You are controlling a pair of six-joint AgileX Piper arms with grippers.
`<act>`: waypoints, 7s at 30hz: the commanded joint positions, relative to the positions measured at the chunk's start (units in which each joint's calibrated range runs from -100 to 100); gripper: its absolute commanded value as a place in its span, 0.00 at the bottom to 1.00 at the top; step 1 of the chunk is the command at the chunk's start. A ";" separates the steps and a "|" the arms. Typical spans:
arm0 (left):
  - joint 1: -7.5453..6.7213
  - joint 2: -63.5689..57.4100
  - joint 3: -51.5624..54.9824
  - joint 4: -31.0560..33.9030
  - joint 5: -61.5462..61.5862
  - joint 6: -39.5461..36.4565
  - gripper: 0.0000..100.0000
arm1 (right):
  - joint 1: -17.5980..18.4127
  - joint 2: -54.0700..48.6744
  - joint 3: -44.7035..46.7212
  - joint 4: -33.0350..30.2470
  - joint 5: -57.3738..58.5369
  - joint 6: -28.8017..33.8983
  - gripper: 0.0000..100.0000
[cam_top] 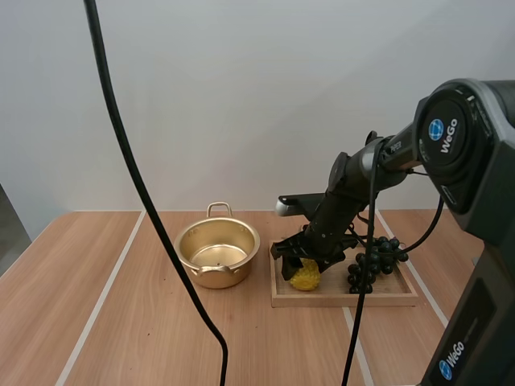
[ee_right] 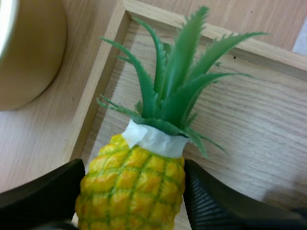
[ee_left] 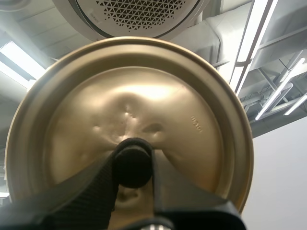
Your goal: Open the pot, put the pineapple inside, and close it
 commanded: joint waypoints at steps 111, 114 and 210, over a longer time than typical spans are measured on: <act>-0.06 -3.40 0.12 4.79 7.84 -0.63 0.00 | 17.51 15.28 -12.11 -24.78 -25.28 -1.54 0.00; -0.06 -3.40 0.12 4.79 7.84 -0.63 0.00 | 17.51 15.28 -12.41 -26.61 -25.01 1.50 0.00; -0.06 19.70 40.24 -9.04 55.14 7.79 0.00 | -1.87 -55.71 -17.59 -35.89 -12.27 27.14 1.00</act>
